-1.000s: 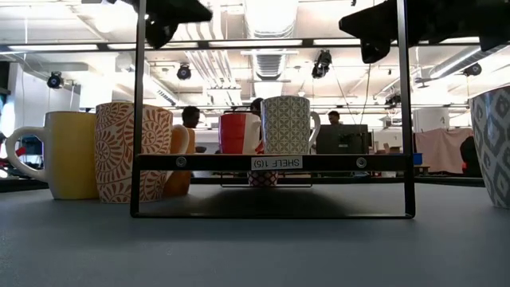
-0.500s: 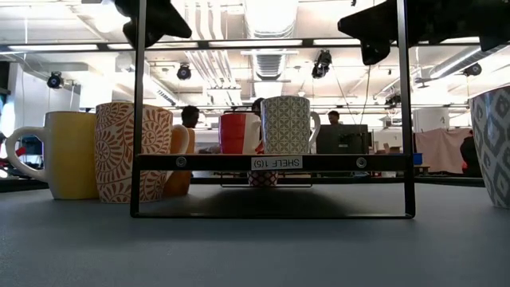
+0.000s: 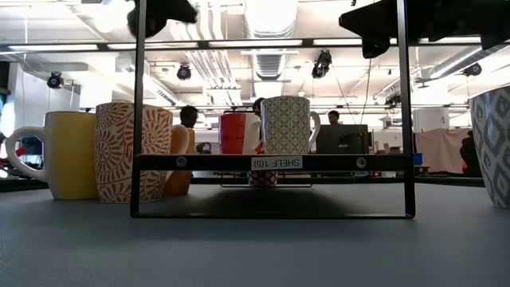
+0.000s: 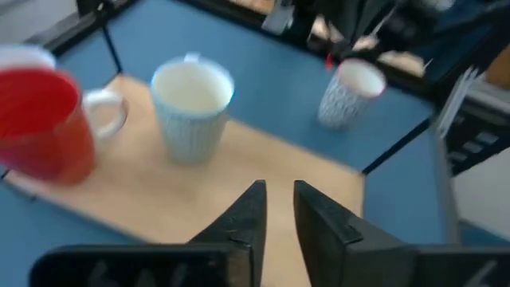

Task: Place coffee mugs
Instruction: Put the orange mug on the shelf

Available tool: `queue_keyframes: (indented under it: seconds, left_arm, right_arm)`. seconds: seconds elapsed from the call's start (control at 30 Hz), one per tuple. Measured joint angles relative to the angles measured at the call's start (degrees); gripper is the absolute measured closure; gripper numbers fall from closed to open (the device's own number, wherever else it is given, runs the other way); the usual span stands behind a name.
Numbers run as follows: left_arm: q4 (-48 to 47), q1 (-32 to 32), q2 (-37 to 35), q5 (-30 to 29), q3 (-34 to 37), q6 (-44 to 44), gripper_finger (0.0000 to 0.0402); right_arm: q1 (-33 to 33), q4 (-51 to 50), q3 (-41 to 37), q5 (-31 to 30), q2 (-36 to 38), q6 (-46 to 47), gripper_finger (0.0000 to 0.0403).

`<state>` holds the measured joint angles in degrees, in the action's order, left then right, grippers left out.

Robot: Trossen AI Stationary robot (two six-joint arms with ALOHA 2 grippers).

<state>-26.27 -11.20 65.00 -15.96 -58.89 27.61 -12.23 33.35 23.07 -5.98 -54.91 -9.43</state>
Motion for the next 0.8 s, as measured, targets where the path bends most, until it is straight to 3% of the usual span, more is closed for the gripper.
queue_keyframes:
  seconds: [0.13, 0.37, 0.5, 0.63, 0.8]
  left_arm:
    - [-3.8, 0.0, 3.1, 0.0, -5.3, -2.7, 0.0324]
    - [-23.9, 1.0, 11.7, -0.1, -11.4, -5.9, 0.0285]
    - [-32.7, 2.2, 16.1, -5.6, -13.5, -6.2, 0.0255]
    - [-36.8, 3.2, 18.5, -12.9, -12.9, -10.5, 0.0233]
    - [-35.5, 7.3, 19.0, -12.1, -10.3, -15.4, 0.023]
  right_arm:
    - [0.0, 0.0, 0.0, 0.0, 0.1, -0.9, 0.0392]
    - [0.0, -0.1, 0.0, 0.0, 0.1, -0.7, 0.0392]
    - [0.0, 0.0, 0.0, 0.0, 0.1, -0.4, 0.0392]
    - [0.0, 0.0, 0.0, 0.0, 0.1, -0.2, 0.0392]
    - [0.0, -0.1, 0.0, 0.0, 0.1, 0.5, 0.0392]
